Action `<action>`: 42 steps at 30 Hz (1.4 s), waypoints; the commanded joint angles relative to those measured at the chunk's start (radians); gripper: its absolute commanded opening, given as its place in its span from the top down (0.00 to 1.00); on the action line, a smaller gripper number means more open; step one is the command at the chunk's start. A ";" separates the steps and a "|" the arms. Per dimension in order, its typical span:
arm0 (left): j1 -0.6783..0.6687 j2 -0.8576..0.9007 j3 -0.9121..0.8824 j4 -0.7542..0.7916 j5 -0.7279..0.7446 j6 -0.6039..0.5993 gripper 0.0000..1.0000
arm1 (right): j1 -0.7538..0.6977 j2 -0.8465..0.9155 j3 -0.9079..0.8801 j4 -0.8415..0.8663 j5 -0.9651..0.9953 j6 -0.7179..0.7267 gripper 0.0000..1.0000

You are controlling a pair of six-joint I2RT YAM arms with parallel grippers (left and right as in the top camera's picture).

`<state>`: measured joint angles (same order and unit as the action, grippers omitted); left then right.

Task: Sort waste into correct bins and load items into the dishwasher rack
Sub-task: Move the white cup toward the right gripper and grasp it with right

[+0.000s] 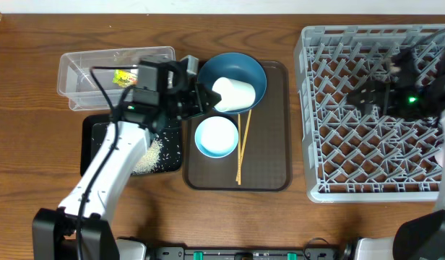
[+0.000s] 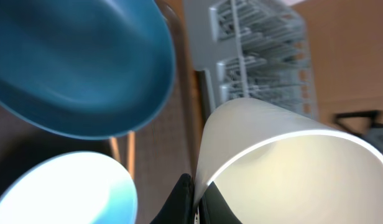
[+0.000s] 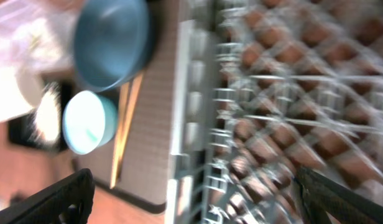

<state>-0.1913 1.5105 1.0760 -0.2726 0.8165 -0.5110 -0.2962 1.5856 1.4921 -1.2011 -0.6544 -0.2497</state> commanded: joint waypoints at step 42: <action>0.028 0.100 0.008 0.065 0.589 -0.045 0.94 | 0.548 -0.002 -0.339 0.839 -0.623 -0.154 0.18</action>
<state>-0.1608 1.6073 1.0756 -0.2096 1.3842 -0.5510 0.2455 1.5856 1.1553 -0.3775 -1.2366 -0.4465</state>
